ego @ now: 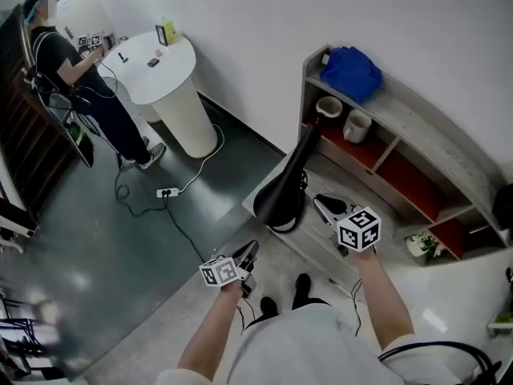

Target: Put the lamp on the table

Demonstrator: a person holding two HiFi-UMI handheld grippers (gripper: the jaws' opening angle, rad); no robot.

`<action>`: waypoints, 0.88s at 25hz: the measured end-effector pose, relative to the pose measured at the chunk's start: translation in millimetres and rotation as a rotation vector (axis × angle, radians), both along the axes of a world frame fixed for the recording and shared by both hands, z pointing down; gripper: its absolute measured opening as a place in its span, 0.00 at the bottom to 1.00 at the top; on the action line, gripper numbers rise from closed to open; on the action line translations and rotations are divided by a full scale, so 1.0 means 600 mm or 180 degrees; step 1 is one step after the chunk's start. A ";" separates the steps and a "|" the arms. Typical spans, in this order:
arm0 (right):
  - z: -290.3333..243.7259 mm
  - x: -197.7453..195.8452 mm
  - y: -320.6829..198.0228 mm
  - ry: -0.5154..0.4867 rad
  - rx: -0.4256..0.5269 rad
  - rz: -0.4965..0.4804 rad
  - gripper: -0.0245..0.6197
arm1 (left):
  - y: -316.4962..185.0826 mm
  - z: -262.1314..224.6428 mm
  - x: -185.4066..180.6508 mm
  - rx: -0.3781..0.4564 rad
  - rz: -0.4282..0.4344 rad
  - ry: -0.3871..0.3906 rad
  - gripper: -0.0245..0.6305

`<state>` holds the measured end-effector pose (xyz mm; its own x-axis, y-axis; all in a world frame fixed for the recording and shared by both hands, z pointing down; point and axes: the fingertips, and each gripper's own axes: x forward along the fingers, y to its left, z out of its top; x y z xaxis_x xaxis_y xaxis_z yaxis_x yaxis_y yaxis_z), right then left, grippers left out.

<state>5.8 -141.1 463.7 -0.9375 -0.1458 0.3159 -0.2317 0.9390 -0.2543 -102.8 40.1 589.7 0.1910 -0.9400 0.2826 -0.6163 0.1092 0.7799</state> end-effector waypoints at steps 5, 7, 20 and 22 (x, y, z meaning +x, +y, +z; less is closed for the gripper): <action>0.002 0.011 0.070 0.0014 -0.0215 0.0078 0.10 | 0.019 -0.036 0.018 0.0085 0.0342 -0.0046 0.05; 0.008 0.014 0.099 0.0055 -0.0253 0.0126 0.10 | 0.027 -0.046 0.026 0.0117 0.0466 -0.0105 0.05; 0.013 0.124 0.240 -0.0248 -0.0710 0.0565 0.08 | 0.062 -0.117 0.108 0.0360 0.1046 -0.0545 0.05; 0.017 0.134 0.256 -0.0249 -0.0741 0.0546 0.07 | 0.070 -0.130 0.118 0.0376 0.1068 -0.0623 0.05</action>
<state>86.3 12.2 474.2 -0.9282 -0.2363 0.2874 -0.3533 0.8021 -0.4815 -31.9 82.3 511.8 0.4459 -0.8629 0.2379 -0.7406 -0.2065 0.6394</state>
